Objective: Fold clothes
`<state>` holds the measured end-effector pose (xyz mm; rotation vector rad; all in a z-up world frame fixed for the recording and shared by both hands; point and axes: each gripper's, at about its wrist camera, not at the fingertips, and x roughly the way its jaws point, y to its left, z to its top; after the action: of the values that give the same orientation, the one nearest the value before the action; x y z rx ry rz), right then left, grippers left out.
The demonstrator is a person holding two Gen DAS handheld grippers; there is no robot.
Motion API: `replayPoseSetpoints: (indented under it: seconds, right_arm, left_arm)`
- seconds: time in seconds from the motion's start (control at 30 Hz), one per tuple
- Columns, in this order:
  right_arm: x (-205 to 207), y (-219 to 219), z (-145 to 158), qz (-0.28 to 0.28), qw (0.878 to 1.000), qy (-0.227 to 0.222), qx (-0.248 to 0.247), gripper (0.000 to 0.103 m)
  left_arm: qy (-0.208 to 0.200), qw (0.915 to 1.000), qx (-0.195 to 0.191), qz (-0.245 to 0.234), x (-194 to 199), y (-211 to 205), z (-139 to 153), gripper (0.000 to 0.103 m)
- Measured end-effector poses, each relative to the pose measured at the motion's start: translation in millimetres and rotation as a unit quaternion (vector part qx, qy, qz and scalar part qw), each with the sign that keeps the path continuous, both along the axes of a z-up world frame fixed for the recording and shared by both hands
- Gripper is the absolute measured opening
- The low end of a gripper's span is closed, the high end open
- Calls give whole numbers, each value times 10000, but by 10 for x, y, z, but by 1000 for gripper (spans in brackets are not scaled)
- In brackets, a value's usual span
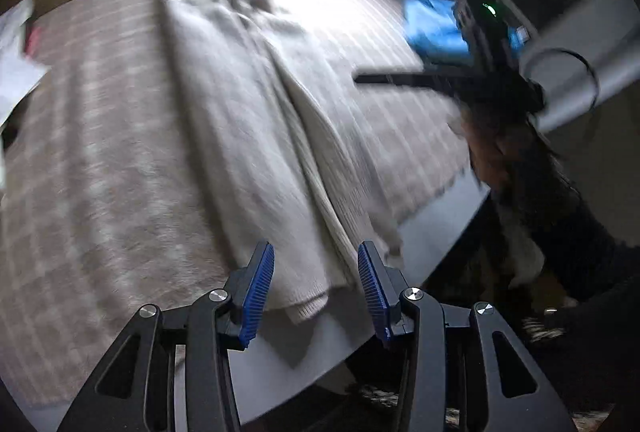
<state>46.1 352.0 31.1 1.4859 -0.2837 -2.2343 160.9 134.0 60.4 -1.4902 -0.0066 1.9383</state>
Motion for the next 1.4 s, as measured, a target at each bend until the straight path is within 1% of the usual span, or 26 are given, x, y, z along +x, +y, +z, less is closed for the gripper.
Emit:
replayPoseSetpoints:
  seconds: [0.1, 0.17, 0.2, 0.27, 0.3, 0.37, 0.4, 0.47, 0.5, 0.53, 0.67, 0.77, 0.8, 0.87, 0.9, 0.97, 1.0, 1.03, 1.1, 1.13, 1.17, 1.2, 1.23, 1.27, 1.33, 1.4]
  right_arm:
    - [527, 28, -224, -431, 9982, -412, -74, 16]
    - [741, -20, -250, -514, 9977, -426, -93, 18]
    - [846, -46, -260, -552, 9975, -428, -100, 26]
    - [943, -113, -272, -450, 9980, -447, -48, 35]
    - [976, -128, -280, -401, 9981, -460, -71, 35]
    - [1019, -105, -275, -468, 9980, -413, 38, 35]
    - [1033, -98, -287, -409, 9983, -407, -9, 35]
    - [1066, -90, -300, -335, 9987, -396, -3, 35]
    - [1082, -91, -295, -288, 9989, -371, 31, 35]
    - [1098, -92, -291, -241, 9991, -347, 65, 35]
    - [1122, -152, -247, 43, 9996, -229, 134, 35]
    - [1105, -278, -306, 317, 9988, -196, 330, 33]
    - [1096, -314, -309, 413, 9984, -163, 362, 22]
    - [1061, -347, -304, 513, 9980, -133, 349, 12]
    - [1037, -311, -288, 493, 9983, -153, 279, 9]
    - [1010, -210, -232, 502, 9984, -213, 149, 8]
    - [1015, -149, -171, 499, 9985, -196, 109, 8]
    - [1022, -88, -106, 494, 9986, -173, 72, 7]
    - [1031, 33, 1, 495, 9987, -130, 56, 7]
    - [1025, 78, -2, 459, 9987, -127, 203, 7]
    - [1015, 69, -69, 481, 9979, -253, 348, 7]
    - [1005, 56, -141, 510, 9967, -392, 492, 8]
    - [995, 42, -214, 538, 9951, -530, 635, 8]
    - [1007, 38, -172, 514, 9955, -431, 670, 8]
    - [1035, 32, -65, 454, 9962, -182, 715, 9]
    - [1063, 26, 42, 395, 9963, 67, 761, 17]
  left_arm:
    - [-157, 9993, 221, -249, 33, 218, -83, 42]
    - [-282, 9987, 268, -331, 28, 392, -147, 44]
    - [-334, 9987, 195, -343, 19, 493, -194, 45]
    - [-401, 9986, 61, -341, 27, 653, -282, 45]
    - [-422, 9986, -61, -318, 20, 730, -335, 45]
    - [-382, 9984, -306, -291, 20, 808, -407, 45]
    - [-337, 9982, -406, -285, 25, 823, -439, 42]
    - [-204, 9982, -482, -301, 47, 799, -453, 32]
    - [-132, 9980, -561, -261, 55, 773, -454, 24]
    - [-125, 9981, -569, -209, 52, 737, -454, 21]
    - [-99, 9979, -639, -1, 57, 583, -476, 19]
    - [-225, 9984, -492, 135, 59, 498, -503, 15]
    - [-273, 9986, -421, 163, 58, 489, -511, 14]
    - [-371, 9988, -258, 201, 58, 477, -524, 9]
    - [-448, 9986, -110, 247, 56, 453, -518, 8]
    - [-654, 9967, 347, 340, 60, 368, -463, 7]
    - [-618, 9966, 430, 320, 75, 372, -430, 4]
    - [-548, 9970, 476, 284, 94, 388, -396, 3]
    - [-407, 9973, 566, 212, 132, 420, -328, 7]
    - [-293, 9991, 246, 177, 147, 457, -377, 4]
    - [-291, 9994, -89, 156, 149, 493, -480, 3]
    - [-397, 9987, -275, 183, 145, 497, -583, 3]
    - [-452, 9985, -212, 243, 150, 469, -595, 3]
    - [-477, 9984, -112, 280, 168, 435, -543, 3]
    - [-344, 9991, -8, 262, 209, 376, -398, 5]
    - [-122, 9994, -126, 285, 259, 281, -239, 11]
